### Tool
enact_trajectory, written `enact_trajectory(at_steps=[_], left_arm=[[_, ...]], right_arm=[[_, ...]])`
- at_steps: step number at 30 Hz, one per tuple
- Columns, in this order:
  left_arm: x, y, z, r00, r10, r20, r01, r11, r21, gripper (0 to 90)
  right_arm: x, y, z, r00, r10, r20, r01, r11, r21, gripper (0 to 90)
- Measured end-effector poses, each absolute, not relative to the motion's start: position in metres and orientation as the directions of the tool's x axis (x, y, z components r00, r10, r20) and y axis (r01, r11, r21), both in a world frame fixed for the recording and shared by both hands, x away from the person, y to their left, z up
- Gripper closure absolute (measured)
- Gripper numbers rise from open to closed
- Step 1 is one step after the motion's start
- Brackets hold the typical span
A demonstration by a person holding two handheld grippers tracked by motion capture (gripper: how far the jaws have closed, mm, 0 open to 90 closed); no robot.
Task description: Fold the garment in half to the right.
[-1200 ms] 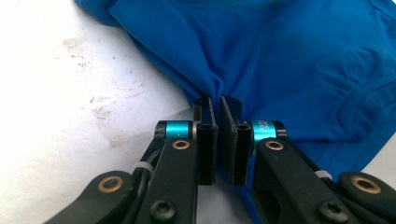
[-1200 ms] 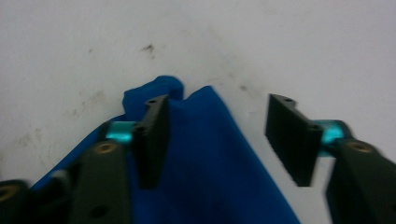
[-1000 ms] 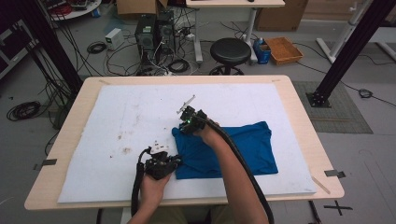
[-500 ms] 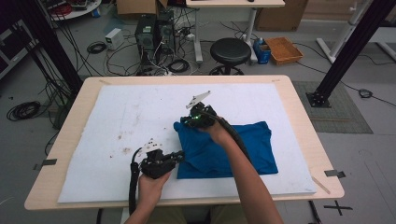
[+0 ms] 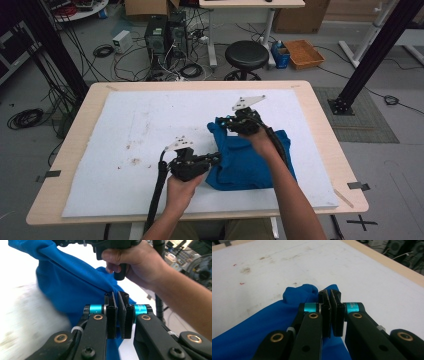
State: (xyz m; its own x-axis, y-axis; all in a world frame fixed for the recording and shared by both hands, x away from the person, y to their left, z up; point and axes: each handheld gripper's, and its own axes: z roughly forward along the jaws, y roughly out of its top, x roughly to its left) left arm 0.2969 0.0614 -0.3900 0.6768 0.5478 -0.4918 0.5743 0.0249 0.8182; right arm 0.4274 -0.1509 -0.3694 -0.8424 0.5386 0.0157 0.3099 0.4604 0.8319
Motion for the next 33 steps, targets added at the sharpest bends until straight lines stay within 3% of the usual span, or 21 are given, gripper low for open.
enact_trajectory(at_steps=[12, 22, 23, 24, 25, 28, 30, 33], left_arm=[[0.331, -0.033, -0.395, 0.682, 0.520, -0.514, 0.644, -0.094, 0.759, 85.8], [0.342, -0.106, -0.405, 0.714, 0.513, -0.477, 0.628, -0.168, 0.760, 85.0], [0.342, -0.110, -0.405, 0.714, 0.525, -0.464, 0.622, -0.170, 0.764, 82.4], [0.343, -0.111, -0.405, 0.707, 0.536, -0.461, 0.621, -0.158, 0.768, 73.9], [0.343, -0.110, -0.404, 0.706, 0.542, -0.455, 0.615, -0.153, 0.773, 62.6], [0.343, -0.093, -0.398, 0.720, 0.584, -0.376, 0.556, -0.159, 0.816, 46.4], [0.341, -0.072, -0.393, 0.719, 0.621, -0.313, 0.503, -0.155, 0.850, 40.1], [0.337, -0.033, -0.391, 0.710, 0.661, -0.245, 0.441, -0.146, 0.886, 34.3]], right_arm=[[0.426, -0.239, -0.388, -0.699, 0.714, 0.039, 0.426, 0.372, 0.825, 88.3], [0.414, -0.304, -0.400, -0.543, 0.839, 0.047, 0.482, 0.265, 0.836, 88.2], [0.413, -0.308, -0.401, -0.525, 0.849, 0.053, 0.493, 0.252, 0.833, 87.8], [0.412, -0.311, -0.402, -0.507, 0.860, 0.055, 0.501, 0.243, 0.831, 84.4], [0.410, -0.316, -0.402, -0.477, 0.876, 0.071, 0.515, 0.213, 0.830, 71.2], [0.403, -0.330, -0.399, -0.399, 0.913, 0.088, 0.531, 0.151, 0.834, 56.8], [0.394, -0.340, -0.395, -0.359, 0.930, 0.071, 0.505, 0.130, 0.853, 56.5], [0.370, -0.345, -0.387, -0.405, 0.912, 0.063, 0.471, 0.149, 0.869, 61.7]])
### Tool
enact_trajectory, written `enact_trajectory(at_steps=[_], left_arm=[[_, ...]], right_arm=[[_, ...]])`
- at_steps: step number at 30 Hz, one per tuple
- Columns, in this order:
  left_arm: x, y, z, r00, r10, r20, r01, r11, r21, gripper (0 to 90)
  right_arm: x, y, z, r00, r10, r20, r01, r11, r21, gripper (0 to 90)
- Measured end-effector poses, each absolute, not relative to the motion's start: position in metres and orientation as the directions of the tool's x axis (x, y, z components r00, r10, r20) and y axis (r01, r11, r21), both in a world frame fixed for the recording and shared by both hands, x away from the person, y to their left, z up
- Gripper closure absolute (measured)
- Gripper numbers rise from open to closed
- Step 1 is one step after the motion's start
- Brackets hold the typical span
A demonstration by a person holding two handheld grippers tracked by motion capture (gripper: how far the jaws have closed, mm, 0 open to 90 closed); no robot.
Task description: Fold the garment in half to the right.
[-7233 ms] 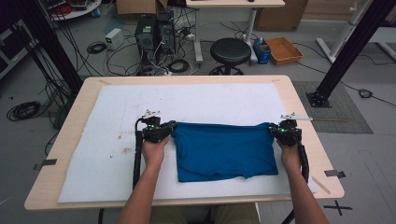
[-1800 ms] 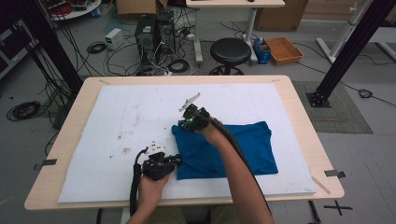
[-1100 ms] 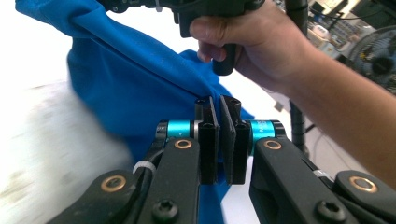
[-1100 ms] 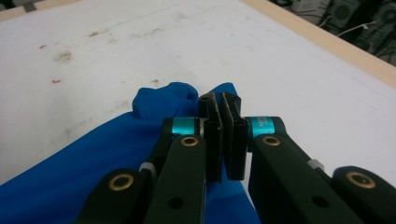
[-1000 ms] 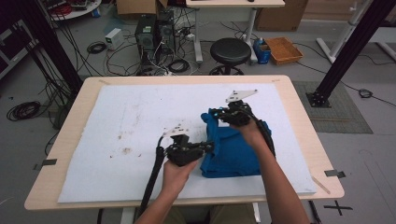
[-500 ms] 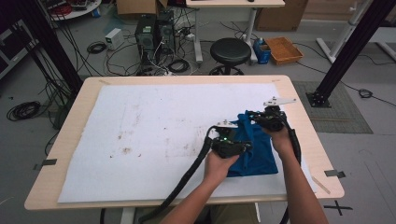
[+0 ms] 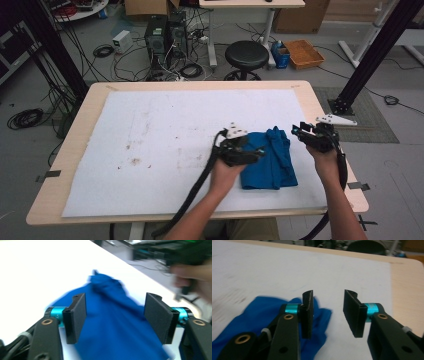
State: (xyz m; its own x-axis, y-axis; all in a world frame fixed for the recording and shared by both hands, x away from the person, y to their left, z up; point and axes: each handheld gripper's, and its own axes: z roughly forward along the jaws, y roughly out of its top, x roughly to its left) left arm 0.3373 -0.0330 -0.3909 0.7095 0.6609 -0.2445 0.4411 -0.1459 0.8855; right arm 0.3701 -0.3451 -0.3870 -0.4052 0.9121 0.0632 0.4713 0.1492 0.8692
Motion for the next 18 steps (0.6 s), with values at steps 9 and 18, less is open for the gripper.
enact_trajectory(at_steps=[9, 18], left_arm=[[0.314, 0.096, -0.409, 0.638, 0.758, -0.135, 0.352, -0.131, 0.927, 32.0], [0.303, 0.158, -0.417, 0.543, 0.819, -0.187, 0.361, -0.026, 0.932, 28.7]], right_arm=[[0.289, -0.287, -0.420, -0.641, 0.766, -0.049, 0.456, 0.431, 0.779, 68.2], [0.286, -0.273, -0.431, -0.617, 0.746, -0.250, 0.482, 0.609, 0.630, 89.7]])
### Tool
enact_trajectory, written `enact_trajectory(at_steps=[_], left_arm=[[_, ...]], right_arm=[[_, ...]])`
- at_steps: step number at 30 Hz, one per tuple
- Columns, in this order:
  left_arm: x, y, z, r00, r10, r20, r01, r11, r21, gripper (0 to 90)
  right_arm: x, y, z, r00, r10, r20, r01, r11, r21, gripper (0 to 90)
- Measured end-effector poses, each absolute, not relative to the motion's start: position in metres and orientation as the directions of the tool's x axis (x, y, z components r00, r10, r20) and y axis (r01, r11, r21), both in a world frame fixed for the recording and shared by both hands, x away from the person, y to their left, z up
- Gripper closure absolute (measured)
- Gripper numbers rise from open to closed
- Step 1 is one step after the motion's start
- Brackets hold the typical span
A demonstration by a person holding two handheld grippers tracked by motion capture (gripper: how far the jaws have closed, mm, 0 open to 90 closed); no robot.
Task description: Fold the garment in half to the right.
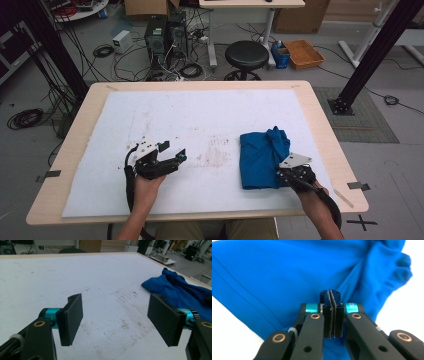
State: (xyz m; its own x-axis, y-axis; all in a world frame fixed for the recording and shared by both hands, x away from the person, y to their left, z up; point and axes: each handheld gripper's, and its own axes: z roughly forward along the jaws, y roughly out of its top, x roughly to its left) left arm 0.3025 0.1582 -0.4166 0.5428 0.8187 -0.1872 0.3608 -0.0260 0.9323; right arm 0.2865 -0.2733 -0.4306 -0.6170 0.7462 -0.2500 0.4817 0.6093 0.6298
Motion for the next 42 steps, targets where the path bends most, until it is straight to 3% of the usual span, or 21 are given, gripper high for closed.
enact_trajectory(at_steps=[4, 7, 8, 10, 12, 15, 20, 24, 28, 32, 35, 39, 41, 42], left_arm=[[0.301, 0.160, -0.419, 0.547, 0.817, -0.183, 0.360, -0.031, 0.933, 28.7], [0.302, 0.160, -0.425, 0.546, 0.816, -0.192, 0.382, -0.038, 0.924, 28.7], [0.303, 0.160, -0.426, 0.543, 0.816, -0.199, 0.385, -0.031, 0.922, 28.7], [0.303, 0.159, -0.426, 0.539, 0.817, -0.206, 0.387, -0.023, 0.922, 28.7], [0.304, 0.158, -0.426, 0.541, 0.816, -0.203, 0.387, -0.027, 0.922, 28.7], [0.306, 0.157, -0.428, 0.540, 0.817, -0.202, 0.391, -0.031, 0.920, 28.7], [0.307, 0.158, -0.429, 0.536, 0.816, -0.219, 0.396, -0.014, 0.918, 28.7], [0.308, 0.159, -0.430, 0.536, 0.815, -0.219, 0.398, -0.016, 0.917, 28.7], [0.307, 0.162, -0.431, 0.533, 0.817, -0.221, 0.404, -0.017, 0.914, 28.7], [0.306, 0.163, -0.431, 0.527, 0.820, -0.225, 0.404, -0.008, 0.915, 28.7], [0.306, 0.162, -0.431, 0.528, 0.820, -0.224, 0.406, -0.012, 0.914, 28.7], [0.308, 0.158, -0.433, 0.531, 0.818, -0.223, 0.410, -0.017, 0.912, 28.7], [0.309, 0.156, -0.433, 0.534, 0.815, -0.224, 0.412, -0.020, 0.911, 28.7], [0.309, 0.156, -0.433, 0.534, 0.815, -0.227, 0.413, -0.016, 0.911, 28.7]], right_arm=[[0.283, -0.287, -0.430, -0.549, 0.778, -0.305, 0.530, 0.606, 0.593, 89.9], [0.284, -0.302, -0.428, -0.460, 0.843, -0.279, 0.595, 0.526, 0.607, 88.9], [0.287, -0.309, -0.428, -0.431, 0.865, -0.257, 0.636, 0.493, 0.594, 80.0], [0.287, -0.317, -0.426, -0.377, 0.898, -0.227, 0.656, 0.432, 0.619, 76.7], [0.283, -0.316, -0.413, -0.386, 0.900, -0.202, 0.590, 0.409, 0.696, 75.5], [0.294, -0.296, -0.404, -0.479, 0.861, -0.170, 0.476, 0.417, 0.774, 75.5], [0.351, -0.254, -0.426, -0.531, 0.842, -0.093, 0.538, 0.420, 0.731, 76.0], [0.388, -0.262, -0.436, -0.370, 0.923, -0.108, 0.632, 0.336, 0.698, 77.5], [0.394, -0.294, -0.434, -0.266, 0.961, -0.081, 0.651, 0.241, 0.720, 77.3], [0.393, -0.314, -0.434, -0.220, 0.974, -0.052, 0.663, 0.188, 0.724, 66.5], [0.387, -0.312, -0.424, -0.264, 0.964, -0.020, 0.606, 0.181, 0.775, 59.7], [0.389, -0.283, -0.410, -0.432, 0.902, -0.011, 0.560, 0.277, 0.780, 53.7], [0.393, -0.259, -0.407, -0.511, 0.859, -0.031, 0.546, 0.352, 0.760, 58.8], [0.396, -0.243, -0.407, -0.560, 0.828, -0.032, 0.542, 0.396, 0.742, 66.2]])
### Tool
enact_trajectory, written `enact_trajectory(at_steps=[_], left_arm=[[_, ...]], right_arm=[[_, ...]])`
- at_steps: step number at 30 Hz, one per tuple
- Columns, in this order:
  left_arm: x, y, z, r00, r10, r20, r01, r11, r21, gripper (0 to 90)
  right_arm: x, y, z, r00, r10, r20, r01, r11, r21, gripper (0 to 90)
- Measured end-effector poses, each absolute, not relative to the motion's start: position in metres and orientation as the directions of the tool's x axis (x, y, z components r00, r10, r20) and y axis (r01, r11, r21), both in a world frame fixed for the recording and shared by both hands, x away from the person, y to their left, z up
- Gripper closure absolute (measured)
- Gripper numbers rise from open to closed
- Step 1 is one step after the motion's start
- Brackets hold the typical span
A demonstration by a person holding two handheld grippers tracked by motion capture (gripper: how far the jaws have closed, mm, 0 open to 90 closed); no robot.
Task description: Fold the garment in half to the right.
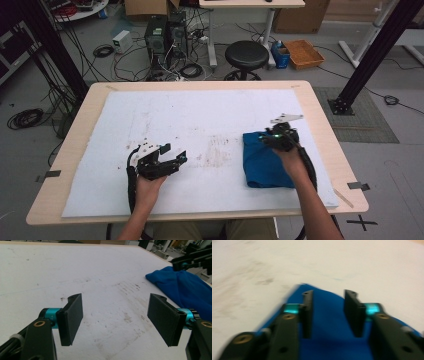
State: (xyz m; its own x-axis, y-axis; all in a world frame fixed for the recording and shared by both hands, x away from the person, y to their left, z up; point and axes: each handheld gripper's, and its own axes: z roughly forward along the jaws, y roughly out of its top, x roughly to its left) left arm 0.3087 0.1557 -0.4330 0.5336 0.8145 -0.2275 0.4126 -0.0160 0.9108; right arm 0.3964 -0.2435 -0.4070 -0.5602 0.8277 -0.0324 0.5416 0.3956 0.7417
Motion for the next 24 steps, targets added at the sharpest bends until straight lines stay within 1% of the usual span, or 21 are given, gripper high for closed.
enact_trajectory(at_steps=[1, 3, 5, 7, 9, 12, 14, 15, 16, 17, 18, 19, 22, 23, 24], left_arm=[[0.309, 0.156, -0.433, 0.536, 0.813, -0.229, 0.415, -0.017, 0.910, 28.7], [0.309, 0.156, -0.433, 0.534, 0.814, -0.229, 0.417, -0.018, 0.909, 28.7], [0.309, 0.157, -0.433, 0.532, 0.815, -0.229, 0.417, -0.017, 0.909, 28.7], [0.309, 0.157, -0.433, 0.533, 0.814, -0.231, 0.417, -0.016, 0.909, 28.7], [0.309, 0.157, -0.433, 0.535, 0.813, -0.229, 0.417, -0.019, 0.909, 28.7], [0.309, 0.157, -0.433, 0.535, 0.814, -0.226, 0.416, -0.021, 0.909, 28.7], [0.309, 0.157, -0.433, 0.535, 0.814, -0.227, 0.415, -0.019, 0.909, 28.7], [0.309, 0.157, -0.433, 0.534, 0.814, -0.229, 0.417, -0.018, 0.909, 28.7], [0.309, 0.157, -0.433, 0.534, 0.814, -0.227, 0.417, -0.020, 0.909, 28.7], [0.309, 0.157, -0.433, 0.535, 0.814, -0.227, 0.418, -0.021, 0.908, 28.7], [0.309, 0.156, -0.433, 0.536, 0.813, -0.227, 0.418, -0.022, 0.908, 28.7], [0.309, 0.156, -0.433, 0.537, 0.813, -0.226, 0.418, -0.024, 0.908, 28.7], [0.309, 0.155, -0.433, 0.540, 0.812, -0.222, 0.416, -0.028, 0.909, 28.7], [0.309, 0.154, -0.433, 0.539, 0.813, -0.220, 0.416, -0.030, 0.909, 28.7], [0.309, 0.154, -0.433, 0.540, 0.812, -0.220, 0.416, -0.030, 0.909, 28.7]], right_arm=[[0.399, -0.234, -0.408, -0.582, 0.813, -0.037, 0.547, 0.424, 0.721, 69.3], [0.407, -0.212, -0.416, -0.619, 0.783, -0.052, 0.567, 0.492, 0.660, 79.0], [0.416, -0.198, -0.424, -0.610, 0.787, -0.092, 0.584, 0.525, 0.619, 82.6], [0.423, -0.189, -0.431, -0.589, 0.799, -0.121, 0.592, 0.528, 0.609, 83.7], [0.429, -0.187, -0.432, -0.547, 0.828, -0.126, 0.602, 0.493, 0.628, 82.8], [0.431, -0.187, -0.430, -0.509, 0.849, -0.143, 0.593, 0.466, 0.657, 82.0], [0.427, -0.189, -0.423, -0.508, 0.852, -0.123, 0.560, 0.435, 0.705, 82.0], [0.424, -0.190, -0.419, -0.523, 0.844, -0.119, 0.535, 0.434, 0.725, 81.9], [0.421, -0.189, -0.415, -0.533, 0.838, -0.116, 0.523, 0.434, 0.733, 79.7], [0.420, -0.189, -0.412, -0.543, 0.834, -0.096, 0.530, 0.429, 0.732, 76.1], [0.420, -0.188, -0.412, -0.558, 0.827, -0.069, 0.545, 0.427, 0.722, 75.1], [0.420, -0.187, -0.413, -0.564, 0.823, -0.076, 0.561, 0.449, 0.695, 75.6], [0.423, -0.182, -0.427, -0.563, 0.819, -0.110, 0.608, 0.501, 0.616, 86.3], [0.425, -0.181, -0.432, -0.557, 0.823, -0.112, 0.613, 0.498, 0.614, 87.6], [0.426, -0.181, -0.433, -0.538, 0.837, -0.100, 0.615, 0.471, 0.633, 88.7]])
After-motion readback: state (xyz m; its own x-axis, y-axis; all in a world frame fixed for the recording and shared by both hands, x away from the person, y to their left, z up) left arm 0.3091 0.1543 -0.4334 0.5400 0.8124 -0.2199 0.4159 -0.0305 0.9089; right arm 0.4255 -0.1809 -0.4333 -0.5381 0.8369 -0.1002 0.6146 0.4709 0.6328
